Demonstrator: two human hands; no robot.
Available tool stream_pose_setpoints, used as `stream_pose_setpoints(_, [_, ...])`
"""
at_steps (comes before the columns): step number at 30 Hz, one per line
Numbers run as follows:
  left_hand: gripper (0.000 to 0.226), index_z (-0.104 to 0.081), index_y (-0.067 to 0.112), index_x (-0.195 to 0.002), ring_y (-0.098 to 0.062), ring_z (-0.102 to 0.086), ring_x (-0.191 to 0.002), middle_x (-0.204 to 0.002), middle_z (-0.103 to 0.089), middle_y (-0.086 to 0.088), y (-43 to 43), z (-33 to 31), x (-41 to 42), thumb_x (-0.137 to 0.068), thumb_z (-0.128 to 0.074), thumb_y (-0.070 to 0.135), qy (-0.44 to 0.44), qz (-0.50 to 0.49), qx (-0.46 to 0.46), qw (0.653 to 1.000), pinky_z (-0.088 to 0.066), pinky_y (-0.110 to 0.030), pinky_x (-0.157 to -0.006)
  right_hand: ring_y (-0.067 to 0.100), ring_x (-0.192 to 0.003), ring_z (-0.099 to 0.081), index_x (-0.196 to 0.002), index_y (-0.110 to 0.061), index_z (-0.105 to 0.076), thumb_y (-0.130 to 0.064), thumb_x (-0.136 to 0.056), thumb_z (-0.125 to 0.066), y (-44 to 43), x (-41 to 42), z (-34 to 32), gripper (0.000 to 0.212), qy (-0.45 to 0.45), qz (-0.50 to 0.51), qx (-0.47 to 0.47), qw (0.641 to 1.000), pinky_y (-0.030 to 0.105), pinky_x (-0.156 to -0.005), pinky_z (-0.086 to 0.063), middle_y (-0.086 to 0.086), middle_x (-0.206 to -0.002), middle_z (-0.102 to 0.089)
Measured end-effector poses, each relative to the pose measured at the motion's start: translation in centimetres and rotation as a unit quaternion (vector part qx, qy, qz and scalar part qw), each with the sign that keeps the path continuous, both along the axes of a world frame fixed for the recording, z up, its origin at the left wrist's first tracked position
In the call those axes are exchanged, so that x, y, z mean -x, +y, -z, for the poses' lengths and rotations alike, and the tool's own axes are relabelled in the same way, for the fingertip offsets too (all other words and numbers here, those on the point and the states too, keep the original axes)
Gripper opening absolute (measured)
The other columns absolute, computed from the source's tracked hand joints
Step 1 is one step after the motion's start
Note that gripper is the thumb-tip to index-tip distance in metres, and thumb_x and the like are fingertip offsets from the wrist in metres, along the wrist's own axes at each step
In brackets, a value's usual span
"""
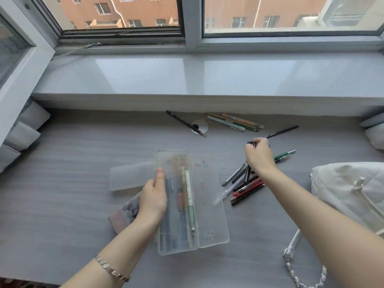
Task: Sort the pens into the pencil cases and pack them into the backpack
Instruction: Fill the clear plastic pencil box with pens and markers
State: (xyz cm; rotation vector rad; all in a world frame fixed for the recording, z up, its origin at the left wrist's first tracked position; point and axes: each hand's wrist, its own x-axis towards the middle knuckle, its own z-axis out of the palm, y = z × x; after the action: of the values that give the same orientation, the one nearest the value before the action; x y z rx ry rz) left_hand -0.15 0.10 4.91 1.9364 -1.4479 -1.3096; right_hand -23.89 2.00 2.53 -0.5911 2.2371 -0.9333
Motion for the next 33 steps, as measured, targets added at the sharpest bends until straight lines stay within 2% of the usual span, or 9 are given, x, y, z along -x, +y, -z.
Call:
stream_pose_setpoints(3, [0.049, -0.054, 0.009, -0.096, -0.020, -0.048, -0.090, -0.091, -0.055, -0.003, 0.2, 0.4, 0.4, -0.096, -0.026, 0.049, 0.006, 0.002, -0.018, 1.000, -0.036, -0.029, -0.076, 0.023, -0.065, -0.052, -0.117, -0.013, -0.041, -0.009, -0.091, -0.038, 1.6, -2.3, -2.4, 0.027, -0.023, -0.015, 0.143, 0.989, 0.034, -0.064, -0.042, -0.001, -0.068, -0.049])
stream_pose_setpoints(7, [0.048, -0.057, 0.015, -0.106, -0.021, -0.049, -0.115, -0.112, -0.057, -0.006, 1.2, 1.3, 1.6, -0.096, -0.026, 0.050, 0.026, 0.017, -0.039, 0.999, -0.033, -0.029, -0.096, 0.024, -0.064, -0.058, -0.117, -0.027, -0.043, -0.016, -0.094, -0.046, 3.8, -8.3, -4.6, 0.026, -0.002, -0.123, 0.275, 0.954, 0.037, -0.060, -0.048, 0.000, -0.072, -0.055])
stream_pose_setpoints(10, [0.058, -0.057, 0.008, -0.124, -0.020, -0.051, -0.118, -0.128, -0.058, -0.009, 2.0, 1.2, 2.4, -0.096, -0.027, 0.050, 0.072, 0.020, -0.058, 0.996, -0.037, -0.030, -0.098, 0.012, -0.079, -0.055, -0.123, -0.009, -0.049, -0.024, -0.089, -0.050, 4.6, -11.3, -3.2, 0.038, 0.092, -0.223, 0.300, 0.923, 0.015, -0.075, -0.042, 0.000, -0.085, -0.060])
stream_pose_setpoints(15, [0.053, -0.059, 0.008, -0.121, -0.019, -0.053, -0.114, -0.125, -0.060, -0.009, 2.2, 0.5, 2.4, -0.098, -0.028, 0.045, 0.099, 0.010, -0.041, 0.994, -0.037, -0.029, -0.095, 0.019, -0.093, -0.045, -0.105, -0.014, -0.061, -0.030, -0.081, -0.052, 5.5, -12.2, 0.1, 0.030, 0.312, -0.317, 0.268, 0.855, 0.030, -0.086, -0.044, 0.007, -0.094, -0.064])
stream_pose_setpoints(20, [0.050, -0.053, 0.008, -0.122, -0.010, -0.039, -0.103, -0.120, -0.055, -0.005, 1.5, -0.3, 1.5, -0.099, -0.026, 0.043, 0.051, 0.000, -0.018, 0.999, -0.025, -0.020, -0.087, 0.018, -0.094, -0.050, -0.088, -0.008, -0.069, -0.020, -0.082, -0.055, 5.5, -8.3, 0.3, 0.019, 0.259, -0.228, 0.266, 0.900, 0.019, -0.087, -0.035, 0.010, -0.090, -0.063])
stream_pose_setpoints(24, [0.039, -0.053, 0.013, -0.095, -0.016, -0.039, -0.101, -0.081, -0.049, 0.005, 1.5, -1.1, 1.0, -0.099, -0.027, 0.042, 0.029, -0.018, -0.024, 0.999, -0.018, -0.018, -0.064, 0.032, -0.095, -0.058, -0.094, -0.005, -0.070, 0.006, -0.080, -0.054, 5.2, -2.9, 2.1, 0.024, 0.235, -0.283, 0.044, 0.929, 0.030, -0.081, -0.042, 0.013, -0.095, -0.063])
stream_pose_setpoints(28, [0.054, -0.047, 0.004, -0.131, -0.026, -0.034, -0.133, -0.137, -0.047, -0.015, 1.6, -1.4, 0.4, -0.099, -0.027, 0.042, 0.014, -0.017, -0.031, 0.999, -0.022, -0.026, -0.100, 0.025, -0.112, -0.048, -0.113, -0.011, -0.059, 0.001, -0.085, -0.046, 5.4, -2.1, 2.5, 0.033, 0.303, -0.505, -0.115, 0.800, 0.033, -0.081, -0.041, 0.009, -0.116, -0.051])
stream_pose_setpoints(31, [0.058, -0.047, 0.003, -0.131, -0.027, -0.038, -0.131, -0.136, -0.049, -0.015, 1.3, -0.7, -0.1, -0.098, -0.027, 0.046, 0.011, -0.001, -0.031, 0.999, -0.024, -0.030, -0.106, 0.025, -0.104, -0.052, -0.105, -0.008, -0.055, 0.000, -0.083, -0.048, 4.6, -1.9, 2.1, 0.025, 0.352, -0.551, -0.163, 0.739, 0.034, -0.070, -0.042, 0.010, -0.112, -0.050])
stream_pose_setpoints(33, [0.059, -0.049, 0.004, -0.130, -0.027, -0.039, -0.130, -0.132, -0.051, -0.014, 1.2, -0.4, -0.4, -0.097, -0.026, 0.047, 0.005, 0.002, -0.031, 1.000, -0.025, -0.031, -0.107, 0.023, -0.079, -0.061, -0.081, -0.010, -0.062, -0.004, -0.061, -0.069, 3.9, -1.7, 1.9, 0.022, 0.409, -0.578, -0.138, 0.692, 0.029, -0.052, -0.037, 0.008, -0.089, -0.058])
